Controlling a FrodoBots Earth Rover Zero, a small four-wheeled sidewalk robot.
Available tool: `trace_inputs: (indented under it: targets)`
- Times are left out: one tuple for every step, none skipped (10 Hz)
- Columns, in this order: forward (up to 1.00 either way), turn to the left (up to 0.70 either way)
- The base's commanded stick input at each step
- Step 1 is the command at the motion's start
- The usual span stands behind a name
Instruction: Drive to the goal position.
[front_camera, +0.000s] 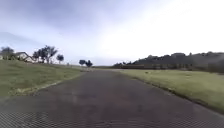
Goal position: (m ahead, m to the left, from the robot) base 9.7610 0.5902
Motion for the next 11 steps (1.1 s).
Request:
trace_inputs:
  targets:
    - [1.00,0.00]
    - [1.00,0.00]
    - [1.00,0.00]
    - [1.00,0.00]
    - [1.00,0.00]
    - [1.00,0.00]
    - [1.00,0.00]
    - [1.00,0.00]
    - [1.00,0.00]
    - [1.00,0.00]
    - [1.00,0.00]
